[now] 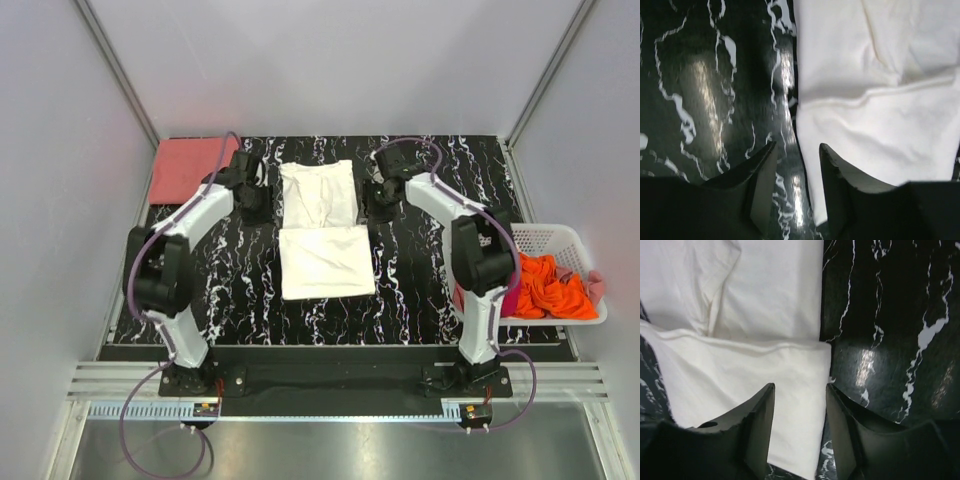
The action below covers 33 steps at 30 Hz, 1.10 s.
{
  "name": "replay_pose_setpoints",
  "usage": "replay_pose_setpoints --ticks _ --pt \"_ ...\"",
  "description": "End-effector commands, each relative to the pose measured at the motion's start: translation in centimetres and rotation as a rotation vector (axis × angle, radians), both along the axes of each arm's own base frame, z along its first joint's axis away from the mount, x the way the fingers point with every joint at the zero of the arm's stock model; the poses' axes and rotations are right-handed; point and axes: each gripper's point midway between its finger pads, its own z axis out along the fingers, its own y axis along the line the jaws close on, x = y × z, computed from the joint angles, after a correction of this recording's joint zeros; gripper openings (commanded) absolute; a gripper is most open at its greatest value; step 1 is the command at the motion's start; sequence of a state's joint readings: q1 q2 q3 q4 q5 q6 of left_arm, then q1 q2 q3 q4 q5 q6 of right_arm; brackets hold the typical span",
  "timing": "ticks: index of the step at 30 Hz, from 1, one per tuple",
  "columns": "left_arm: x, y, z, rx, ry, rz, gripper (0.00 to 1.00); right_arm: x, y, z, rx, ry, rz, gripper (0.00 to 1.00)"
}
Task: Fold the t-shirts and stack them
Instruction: Fold the tshirt
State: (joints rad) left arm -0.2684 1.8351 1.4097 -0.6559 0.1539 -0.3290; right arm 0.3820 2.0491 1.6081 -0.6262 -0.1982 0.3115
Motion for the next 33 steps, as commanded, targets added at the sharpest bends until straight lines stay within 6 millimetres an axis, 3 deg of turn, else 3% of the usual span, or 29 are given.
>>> replay_pose_setpoints --ticks 1,2,3,4,5,6,7,9,10,12,14,18,21,29,33 --pt "-4.0 0.0 3.7 -0.038 -0.069 -0.04 0.46 -4.4 -0.5 3.6 0.074 0.051 -0.05 0.54" --pt "-6.4 0.0 1.9 -0.049 -0.017 -0.049 0.47 -5.4 -0.6 4.5 0.094 0.05 -0.066 0.54" --pt "-7.3 -0.9 3.2 -0.111 -0.065 -0.059 0.48 -6.3 -0.8 4.3 0.109 0.084 -0.125 0.54" --pt "-8.8 -1.9 3.2 -0.18 -0.047 -0.083 0.48 -8.1 -1.5 2.7 0.092 0.132 -0.153 0.55" --pt "-11.1 -1.8 2.2 -0.201 -0.022 -0.076 0.48 -8.6 -1.5 3.7 0.12 0.101 -0.167 0.57" --pt "-11.9 -2.8 2.3 -0.241 -0.031 -0.074 0.49 -9.3 -1.6 3.6 0.129 0.103 -0.185 0.6" --pt "-13.9 -2.8 0.6 -0.241 0.006 -0.075 0.51 -11.0 -2.0 3.3 0.141 0.123 -0.221 0.63" --pt "-15.4 -4.2 0.9 -0.295 -0.014 -0.083 0.52 -12.6 -2.2 2.4 0.157 0.144 -0.258 0.66" --pt "-16.8 -4.2 -0.4 -0.306 0.023 -0.076 0.54 -12.7 -2.2 3.2 0.179 0.107 -0.272 0.67" --pt "-17.2 -4.9 -0.4 -0.349 0.007 -0.062 0.55 -14.3 -2.2 2.1 0.181 0.131 -0.299 0.67" --pt "-17.9 -4.8 -1.5 -0.369 0.018 -0.025 0.56 -14.6 -1.7 2.3 0.205 0.112 -0.317 0.66" --pt "-18.7 -4.5 -3.7 -0.391 0.04 0.036 0.57 -16.4 0.1 0.1 0.173 0.127 -0.289 0.65" --pt "-18.8 -4.2 -4.5 -0.377 0.042 0.062 0.57 -17.0 -0.4 -1.6 0.14 0.151 -0.329 0.62" --pt "-18.9 -3.9 -6.6 -0.331 0.065 0.08 0.57 -17.5 -1.4 -3.6 0.104 0.132 -0.36 0.6" --pt "-19.0 -4.1 -7.2 -0.318 0.082 0.072 0.47 -17.8 -1.1 -4.4 0.124 0.148 -0.363 0.6"
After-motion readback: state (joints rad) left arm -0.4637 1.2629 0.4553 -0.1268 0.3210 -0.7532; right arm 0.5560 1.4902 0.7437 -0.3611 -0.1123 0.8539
